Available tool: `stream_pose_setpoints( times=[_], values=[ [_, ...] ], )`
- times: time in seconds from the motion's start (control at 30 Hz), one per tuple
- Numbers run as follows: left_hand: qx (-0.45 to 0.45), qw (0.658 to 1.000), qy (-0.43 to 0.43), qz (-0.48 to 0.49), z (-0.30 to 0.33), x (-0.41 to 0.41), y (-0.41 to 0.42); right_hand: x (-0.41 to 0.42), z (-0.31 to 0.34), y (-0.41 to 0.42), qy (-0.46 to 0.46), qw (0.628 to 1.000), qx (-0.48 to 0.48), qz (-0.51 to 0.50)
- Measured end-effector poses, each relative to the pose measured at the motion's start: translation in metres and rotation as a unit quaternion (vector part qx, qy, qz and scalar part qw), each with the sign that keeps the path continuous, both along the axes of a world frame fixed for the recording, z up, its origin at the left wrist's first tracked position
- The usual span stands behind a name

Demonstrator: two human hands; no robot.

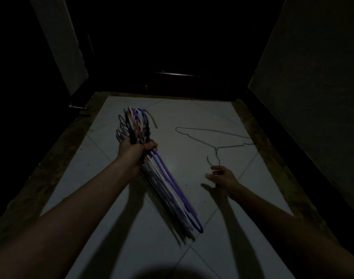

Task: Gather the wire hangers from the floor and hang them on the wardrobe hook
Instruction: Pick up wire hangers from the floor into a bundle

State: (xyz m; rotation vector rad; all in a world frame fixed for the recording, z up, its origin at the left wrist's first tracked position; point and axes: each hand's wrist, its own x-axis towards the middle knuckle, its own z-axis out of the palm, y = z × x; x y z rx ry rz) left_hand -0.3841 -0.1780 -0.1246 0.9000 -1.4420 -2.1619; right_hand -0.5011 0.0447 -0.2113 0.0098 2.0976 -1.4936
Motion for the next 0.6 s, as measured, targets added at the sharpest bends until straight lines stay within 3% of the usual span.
stream_pose_setpoints(
  times=[0.1,0.3,0.6],
  values=[
    [0.008,1.000,0.000,0.014,-0.005,-0.009,-0.005,-0.018,-0.021,0.009,-0.004,0.999,-0.014,-0.029],
    [0.033,0.999,0.012,0.019,-0.013,-0.012,-0.008,-0.045,-0.048,0.005,0.092,0.970,0.220,0.058],
    [0.021,0.999,-0.020,0.013,-0.034,-0.004,-0.014,-0.060,-0.069,-0.009,0.148,0.935,0.311,0.078]
  ],
)
